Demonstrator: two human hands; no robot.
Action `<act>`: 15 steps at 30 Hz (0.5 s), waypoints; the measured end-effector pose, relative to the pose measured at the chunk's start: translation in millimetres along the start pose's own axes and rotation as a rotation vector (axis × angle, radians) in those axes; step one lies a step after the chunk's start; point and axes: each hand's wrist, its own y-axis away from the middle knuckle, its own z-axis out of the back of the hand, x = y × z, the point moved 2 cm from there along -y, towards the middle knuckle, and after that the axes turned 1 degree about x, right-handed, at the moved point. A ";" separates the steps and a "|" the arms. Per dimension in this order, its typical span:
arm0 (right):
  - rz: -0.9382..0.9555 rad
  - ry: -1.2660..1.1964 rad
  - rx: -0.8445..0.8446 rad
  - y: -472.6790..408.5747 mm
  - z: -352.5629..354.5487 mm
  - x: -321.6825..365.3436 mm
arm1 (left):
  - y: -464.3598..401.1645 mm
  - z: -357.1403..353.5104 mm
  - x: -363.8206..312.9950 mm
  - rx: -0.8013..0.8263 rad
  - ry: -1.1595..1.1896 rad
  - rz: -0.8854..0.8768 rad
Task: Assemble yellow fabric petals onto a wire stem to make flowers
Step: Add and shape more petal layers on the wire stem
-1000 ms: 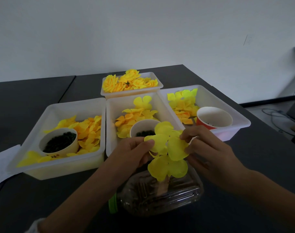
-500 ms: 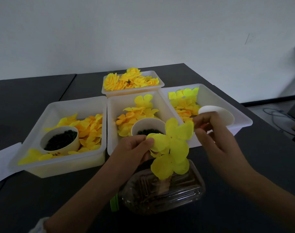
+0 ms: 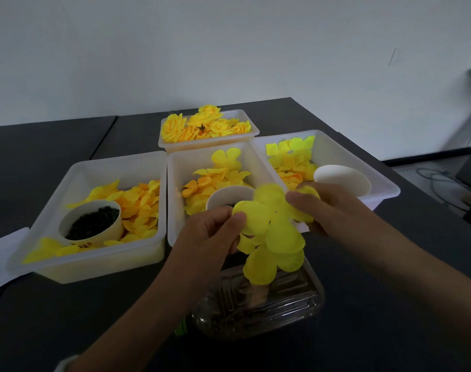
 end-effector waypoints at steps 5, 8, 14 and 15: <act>-0.120 -0.004 0.001 -7.0 5.5 -4.1 | 0.8 -0.7 -4.1 -0.003 -0.018 -0.027; -0.142 -0.017 0.042 -5.4 3.7 -9.5 | 1.4 1.3 -0.8 -0.015 -0.005 0.008; -0.194 -0.205 0.066 -9.9 -0.2 -12.6 | 1.9 4.0 4.5 -0.020 0.041 0.086; -0.201 -0.233 0.062 -11.6 0.4 -14.1 | 2.4 4.0 4.5 -0.020 0.048 0.094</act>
